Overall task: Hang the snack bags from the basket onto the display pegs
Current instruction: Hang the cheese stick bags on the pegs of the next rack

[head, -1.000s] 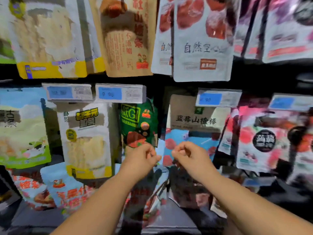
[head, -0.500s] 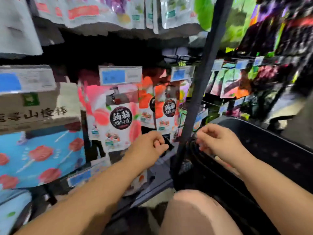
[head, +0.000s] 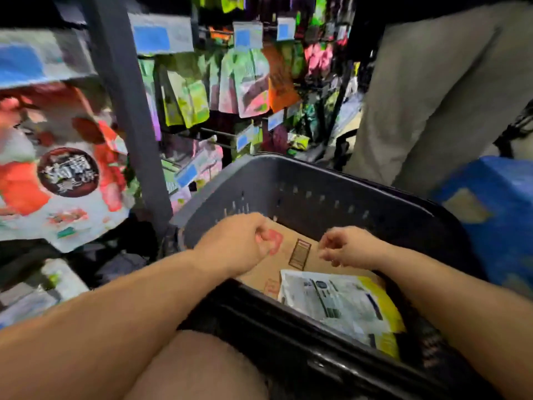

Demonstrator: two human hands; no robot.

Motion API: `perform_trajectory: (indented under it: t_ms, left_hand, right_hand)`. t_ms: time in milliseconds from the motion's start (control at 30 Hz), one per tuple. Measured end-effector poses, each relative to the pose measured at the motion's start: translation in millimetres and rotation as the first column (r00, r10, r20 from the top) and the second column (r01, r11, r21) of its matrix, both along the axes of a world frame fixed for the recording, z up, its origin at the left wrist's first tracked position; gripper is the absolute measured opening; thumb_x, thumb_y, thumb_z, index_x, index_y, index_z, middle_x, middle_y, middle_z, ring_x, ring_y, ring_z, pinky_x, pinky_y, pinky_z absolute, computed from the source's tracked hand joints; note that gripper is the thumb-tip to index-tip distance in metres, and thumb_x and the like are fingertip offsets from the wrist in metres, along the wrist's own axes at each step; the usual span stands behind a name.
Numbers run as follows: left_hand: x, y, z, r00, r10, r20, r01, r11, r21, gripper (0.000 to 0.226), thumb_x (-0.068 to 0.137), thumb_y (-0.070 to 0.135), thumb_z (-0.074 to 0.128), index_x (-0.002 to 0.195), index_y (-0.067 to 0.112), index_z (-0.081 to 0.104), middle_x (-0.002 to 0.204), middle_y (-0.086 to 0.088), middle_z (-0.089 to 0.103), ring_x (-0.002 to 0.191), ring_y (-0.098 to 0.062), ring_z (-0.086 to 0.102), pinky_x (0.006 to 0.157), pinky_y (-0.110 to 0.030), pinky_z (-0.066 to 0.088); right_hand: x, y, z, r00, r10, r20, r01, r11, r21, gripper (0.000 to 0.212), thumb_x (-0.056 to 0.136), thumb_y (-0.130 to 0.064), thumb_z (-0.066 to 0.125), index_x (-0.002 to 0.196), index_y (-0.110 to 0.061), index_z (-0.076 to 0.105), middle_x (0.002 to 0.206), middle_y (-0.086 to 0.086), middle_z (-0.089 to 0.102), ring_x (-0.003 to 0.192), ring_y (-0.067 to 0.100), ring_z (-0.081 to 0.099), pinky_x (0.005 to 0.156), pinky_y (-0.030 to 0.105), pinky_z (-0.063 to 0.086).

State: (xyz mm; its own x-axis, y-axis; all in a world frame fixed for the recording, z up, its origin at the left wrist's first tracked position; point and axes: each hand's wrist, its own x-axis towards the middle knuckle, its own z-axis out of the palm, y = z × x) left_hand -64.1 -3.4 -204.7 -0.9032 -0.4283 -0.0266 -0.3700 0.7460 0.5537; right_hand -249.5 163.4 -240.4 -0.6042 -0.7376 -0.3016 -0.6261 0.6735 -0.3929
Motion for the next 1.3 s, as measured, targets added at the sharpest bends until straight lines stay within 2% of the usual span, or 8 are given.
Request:
perform_trajectory:
  t_ms: [100,233,300,400,633,867,1033,1300]
  left_hand:
    - [-12.4,17.1,-18.9,0.996,-0.044,0.083,0.044,0.999,0.001,0.021,0.089,0.036,0.06,0.076,0.03,0.045,0.089,0.008,0.058,0.096,-0.023,0.059,0.072,-0.026,0.039]
    - [-11.0,17.7,-29.4,0.986,-0.056,0.156,0.055,0.998,0.009,0.017,0.087,0.048,0.06,0.082,0.037,0.049,0.095,0.01,0.059,0.091,-0.017,0.058,0.078,-0.033,0.048]
    - [-11.5,18.7,-28.8,0.979,-0.064,0.192,0.067,0.998,-0.009,0.017,0.088,0.052,0.059,0.086,0.037,0.051,0.094,0.012,0.058,0.088,-0.015,0.058,0.076,-0.033,0.048]
    - [-12.2,20.8,-27.9,0.97,-0.073,0.232,0.086,0.995,-0.049,0.019,0.089,0.053,0.058,0.084,0.036,0.05,0.093,0.012,0.058,0.086,-0.012,0.057,0.071,-0.032,0.045]
    - [-12.0,19.3,-28.0,0.964,-0.064,0.26,0.09,0.992,-0.088,0.022,0.09,0.052,0.057,0.083,0.032,0.054,0.089,0.011,0.058,0.083,-0.01,0.055,0.061,-0.028,0.037]
    - [-11.3,16.6,-29.8,0.958,-0.06,0.281,0.086,0.993,-0.084,0.022,0.091,0.05,0.057,0.082,0.029,0.055,0.089,0.009,0.061,0.086,-0.012,0.058,0.066,-0.029,0.041]
    - [-12.5,15.8,-30.3,0.954,-0.056,0.295,0.082,0.994,-0.075,0.024,0.091,0.05,0.057,0.081,0.029,0.053,0.088,0.01,0.06,0.083,-0.01,0.057,0.062,-0.028,0.038]
    - [-11.3,15.1,-29.7,0.953,-0.08,0.293,0.09,0.996,-0.022,0.025,0.09,0.049,0.06,0.084,0.024,0.057,0.09,0.008,0.062,0.084,-0.012,0.058,0.072,-0.029,0.046]
  right_hand:
    - [-13.2,13.0,-23.1,0.987,0.155,0.039,-0.16,0.951,0.263,0.025,0.084,-0.037,0.076,0.104,-0.027,0.063,0.101,-0.007,0.064,0.095,0.013,0.061,0.08,0.024,0.046]
    - [-12.0,24.3,-54.8,0.935,0.272,0.227,-0.35,0.803,0.481,0.075,0.074,-0.047,0.083,0.137,-0.029,0.048,0.128,-0.003,0.046,0.119,0.018,0.047,0.102,0.031,0.042]
    - [-11.8,28.1,-67.4,0.921,0.316,0.226,-0.388,0.737,0.553,0.094,0.066,-0.05,0.087,0.143,-0.034,0.037,0.142,0.0,0.036,0.131,0.025,0.04,0.111,0.041,0.038]
    - [-9.3,28.6,-79.3,0.915,0.326,0.237,-0.402,0.698,0.592,0.105,0.062,-0.05,0.089,0.145,-0.036,0.027,0.147,-0.002,0.025,0.137,0.028,0.032,0.113,0.047,0.036]
    - [-1.6,24.6,-92.8,0.913,0.401,0.078,-0.372,0.735,0.567,0.097,0.06,-0.053,0.089,0.135,-0.033,0.032,0.138,0.002,0.032,0.125,0.027,0.038,0.105,0.047,0.042]
    - [-10.4,18.3,-85.9,0.935,0.349,0.068,-0.339,0.816,0.468,0.065,0.083,-0.046,0.074,0.139,-0.033,0.044,0.128,0.004,0.055,0.108,0.026,0.057,0.093,0.039,0.051]
    - [-6.9,16.8,-86.4,0.93,0.366,0.041,-0.346,0.831,0.434,0.044,0.095,-0.041,0.059,0.139,-0.032,0.055,0.131,-0.003,0.062,0.112,0.02,0.059,0.095,0.032,0.049]
    - [-7.4,10.5,-81.8,0.964,0.257,-0.067,-0.238,0.948,0.214,0.032,0.105,-0.036,0.04,0.11,-0.017,0.066,0.104,0.003,0.069,0.088,0.023,0.06,0.079,0.033,0.049]
